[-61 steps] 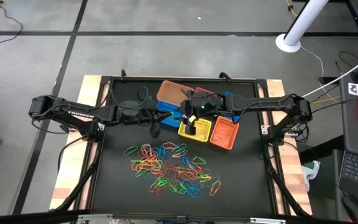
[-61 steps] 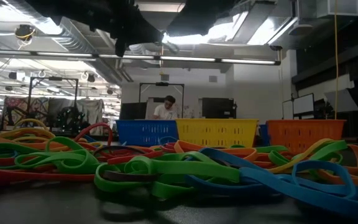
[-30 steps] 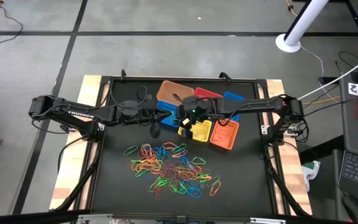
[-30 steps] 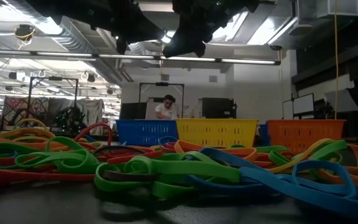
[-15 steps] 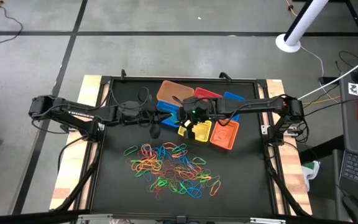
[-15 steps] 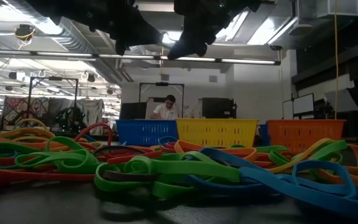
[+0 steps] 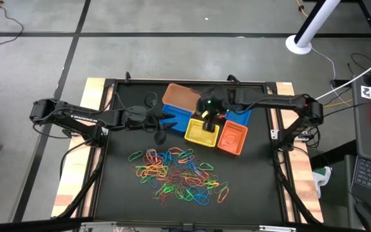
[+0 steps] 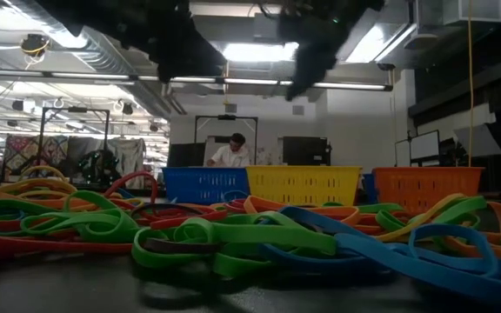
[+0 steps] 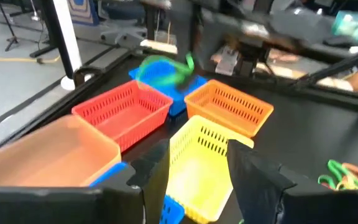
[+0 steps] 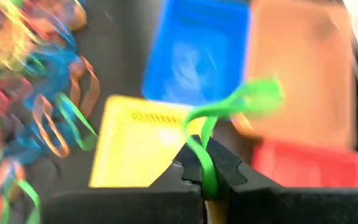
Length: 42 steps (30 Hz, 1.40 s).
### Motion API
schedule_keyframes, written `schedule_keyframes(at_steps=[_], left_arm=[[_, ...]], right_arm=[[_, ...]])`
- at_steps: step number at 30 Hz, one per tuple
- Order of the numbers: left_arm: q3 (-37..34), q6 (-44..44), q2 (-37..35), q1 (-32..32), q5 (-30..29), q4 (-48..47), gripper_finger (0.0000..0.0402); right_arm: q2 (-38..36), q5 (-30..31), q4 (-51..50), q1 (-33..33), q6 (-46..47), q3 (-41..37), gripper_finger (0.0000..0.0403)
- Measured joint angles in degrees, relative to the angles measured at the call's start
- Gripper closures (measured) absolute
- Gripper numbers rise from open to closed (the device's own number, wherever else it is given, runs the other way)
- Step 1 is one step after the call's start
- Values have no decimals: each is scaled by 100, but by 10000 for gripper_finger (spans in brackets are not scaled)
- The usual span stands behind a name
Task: Sort rubber bands into baskets
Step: Put the green rubber band into the right blue basket
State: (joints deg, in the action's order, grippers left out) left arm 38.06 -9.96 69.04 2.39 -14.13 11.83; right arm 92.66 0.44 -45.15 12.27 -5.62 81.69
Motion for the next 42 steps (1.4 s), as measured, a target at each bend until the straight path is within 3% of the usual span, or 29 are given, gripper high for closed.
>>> schedule_keyframes(at_steps=[7, 11, 19, 29, 34, 42], left_arm=[[2, -440, 0, -27, 2, -632, 246], [0, -725, 0, -117, 2, -1106, 245], [0, -1198, 0, -444, 7, -2116, 245], [0, -2013, 0, -890, 7, -3327, 244], [0, -2168, 0, -1010, 7, -3480, 244], [0, -2307, -14, -1069, 154, -3810, 244]], right_arm=[[-48, 403, -2109, 975, -123, -2, 401], [-2, 493, -2806, 1543, -225, -4, 400], [-8, 82, -2999, 2267, -221, -4, 400], [-7, 42, -3438, 2378, -221, -4, 398], [14, 40, -3808, 2376, -221, -4, 362], [18, 42, -3602, 2376, -221, -2, 285]])
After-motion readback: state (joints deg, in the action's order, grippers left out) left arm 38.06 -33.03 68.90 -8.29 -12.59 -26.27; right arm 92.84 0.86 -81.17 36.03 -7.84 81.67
